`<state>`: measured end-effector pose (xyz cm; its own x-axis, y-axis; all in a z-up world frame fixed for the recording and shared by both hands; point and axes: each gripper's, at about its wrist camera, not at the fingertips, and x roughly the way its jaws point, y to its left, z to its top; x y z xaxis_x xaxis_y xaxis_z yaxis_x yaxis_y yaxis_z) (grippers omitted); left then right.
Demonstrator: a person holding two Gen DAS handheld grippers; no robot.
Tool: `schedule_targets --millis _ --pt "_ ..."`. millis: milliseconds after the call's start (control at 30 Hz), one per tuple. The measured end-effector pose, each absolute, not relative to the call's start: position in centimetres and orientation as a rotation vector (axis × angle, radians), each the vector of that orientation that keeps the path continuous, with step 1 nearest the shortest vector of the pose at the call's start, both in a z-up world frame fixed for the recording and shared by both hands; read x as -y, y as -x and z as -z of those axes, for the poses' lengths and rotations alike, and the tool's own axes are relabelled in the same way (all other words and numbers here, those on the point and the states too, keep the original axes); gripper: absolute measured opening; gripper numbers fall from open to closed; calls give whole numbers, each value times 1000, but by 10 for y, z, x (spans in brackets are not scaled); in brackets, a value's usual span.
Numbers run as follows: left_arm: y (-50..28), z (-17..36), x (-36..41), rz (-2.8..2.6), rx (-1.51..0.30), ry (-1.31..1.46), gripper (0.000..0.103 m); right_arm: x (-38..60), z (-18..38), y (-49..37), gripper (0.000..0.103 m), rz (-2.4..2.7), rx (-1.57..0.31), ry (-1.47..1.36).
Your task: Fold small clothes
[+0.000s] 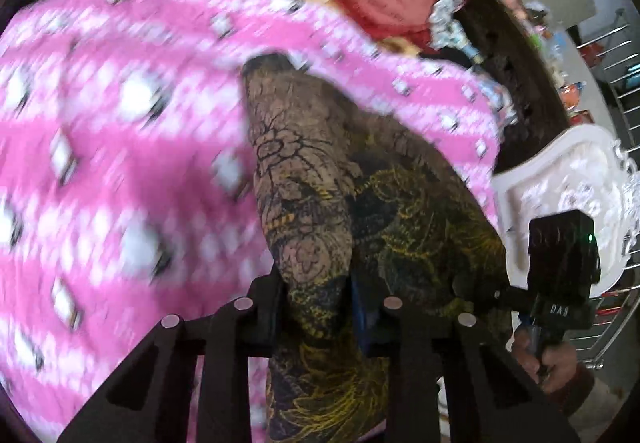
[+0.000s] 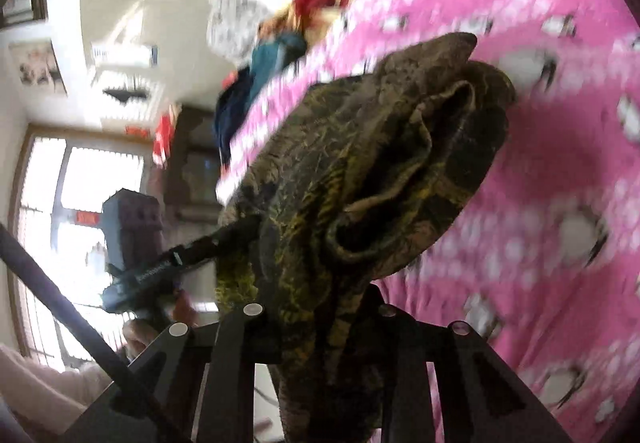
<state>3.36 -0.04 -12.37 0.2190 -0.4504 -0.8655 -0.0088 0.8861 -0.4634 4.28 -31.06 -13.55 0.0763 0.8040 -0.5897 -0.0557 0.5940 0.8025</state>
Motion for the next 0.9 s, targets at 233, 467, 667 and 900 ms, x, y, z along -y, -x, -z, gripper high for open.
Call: schedule_targets --millis 233,467,667,900 --pt "27 202 -12 239 -1500 333 27 274 219 18 23 -638 -1615 -677" --pt "41 194 -17 210 -1464 270 38 295 194 27 44 -444 -1606 -575" --pt "37 166 -29 184 -1381 228 63 275 138 13 44 -501 -1460 -413" --pt "23 200 -16 148 -1460 174 64 236 182 6 40 -459 -1492 -209"
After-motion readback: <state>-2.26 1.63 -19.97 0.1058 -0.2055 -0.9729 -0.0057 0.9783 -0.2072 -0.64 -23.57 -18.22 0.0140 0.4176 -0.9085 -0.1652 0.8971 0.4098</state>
